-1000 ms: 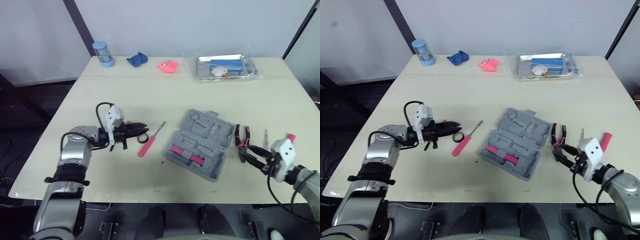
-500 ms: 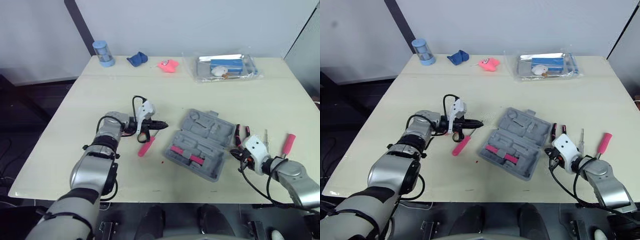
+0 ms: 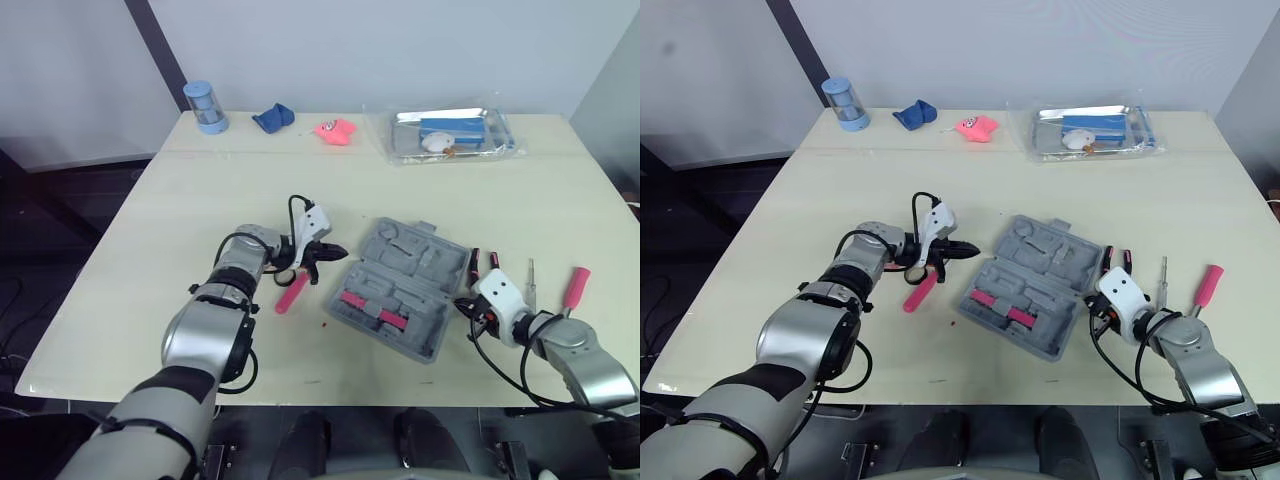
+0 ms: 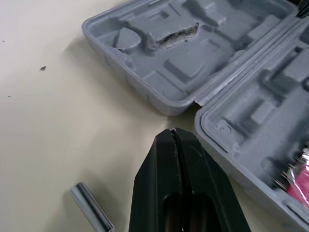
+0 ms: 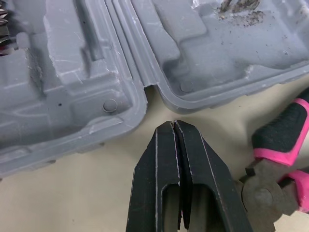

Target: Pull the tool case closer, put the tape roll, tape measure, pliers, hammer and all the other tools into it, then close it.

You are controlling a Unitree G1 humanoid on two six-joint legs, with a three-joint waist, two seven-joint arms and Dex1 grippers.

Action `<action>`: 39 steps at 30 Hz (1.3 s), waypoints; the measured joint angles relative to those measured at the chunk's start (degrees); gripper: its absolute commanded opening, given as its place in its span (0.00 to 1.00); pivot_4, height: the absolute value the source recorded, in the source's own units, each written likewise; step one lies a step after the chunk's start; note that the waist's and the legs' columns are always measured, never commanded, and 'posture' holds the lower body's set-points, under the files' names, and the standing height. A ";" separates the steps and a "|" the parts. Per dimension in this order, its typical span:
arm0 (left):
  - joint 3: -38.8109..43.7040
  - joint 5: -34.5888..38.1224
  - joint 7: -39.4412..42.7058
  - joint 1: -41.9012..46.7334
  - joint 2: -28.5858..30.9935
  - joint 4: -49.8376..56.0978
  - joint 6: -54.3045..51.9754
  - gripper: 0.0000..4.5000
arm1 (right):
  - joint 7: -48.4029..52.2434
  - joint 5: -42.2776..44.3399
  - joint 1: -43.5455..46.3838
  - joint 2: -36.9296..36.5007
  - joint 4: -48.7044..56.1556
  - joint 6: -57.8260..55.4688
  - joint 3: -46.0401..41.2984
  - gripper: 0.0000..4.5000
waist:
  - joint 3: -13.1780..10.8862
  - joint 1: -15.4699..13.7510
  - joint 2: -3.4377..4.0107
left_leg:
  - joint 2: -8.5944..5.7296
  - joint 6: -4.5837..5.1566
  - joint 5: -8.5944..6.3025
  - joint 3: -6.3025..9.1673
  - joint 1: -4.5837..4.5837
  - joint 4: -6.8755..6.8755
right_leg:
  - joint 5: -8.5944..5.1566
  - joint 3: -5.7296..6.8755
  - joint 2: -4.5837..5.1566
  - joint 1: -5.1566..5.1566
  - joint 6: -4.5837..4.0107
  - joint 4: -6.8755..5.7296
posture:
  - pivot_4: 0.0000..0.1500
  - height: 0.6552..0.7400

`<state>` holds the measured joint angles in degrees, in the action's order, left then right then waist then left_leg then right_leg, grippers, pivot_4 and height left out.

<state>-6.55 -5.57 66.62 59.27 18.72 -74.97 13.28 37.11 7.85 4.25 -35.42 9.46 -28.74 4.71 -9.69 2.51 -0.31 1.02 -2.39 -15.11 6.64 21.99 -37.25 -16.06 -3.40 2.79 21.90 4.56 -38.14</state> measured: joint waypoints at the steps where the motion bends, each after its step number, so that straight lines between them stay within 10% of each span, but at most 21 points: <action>1: -0.07 -0.22 -0.42 0.04 -0.30 -0.05 -0.03 0.00 | -0.01 -0.12 0.08 0.10 0.00 0.00 0.00 0.01 | 0.00 0.00 0.00 | 0.00 0.00 0.00 0.01 0.00 0.00 | 0.00 0.01 0.00 0.00 0.00 0.00 | 1.00 1.00; 39: -0.20 -6.39 -0.92 1.15 -4.33 -1.37 -4.92 0.00 | 0.76 -1.92 1.24 2.05 -1.59 -0.60 1.08 0.01 | 0.00 0.01 0.00 | -0.03 -0.02 0.02 0.05 0.00 -0.02 | 0.00 0.04 0.01 0.00 0.00 -0.04 | 1.00 1.00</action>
<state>-6.76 -11.96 65.70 60.42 14.39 -76.34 8.37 37.87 5.93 5.50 -33.37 7.88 -29.34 5.79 -9.69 2.52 -0.31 0.98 -2.41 -15.09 6.69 21.99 -37.26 -16.06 -3.37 2.80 21.89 4.56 -38.19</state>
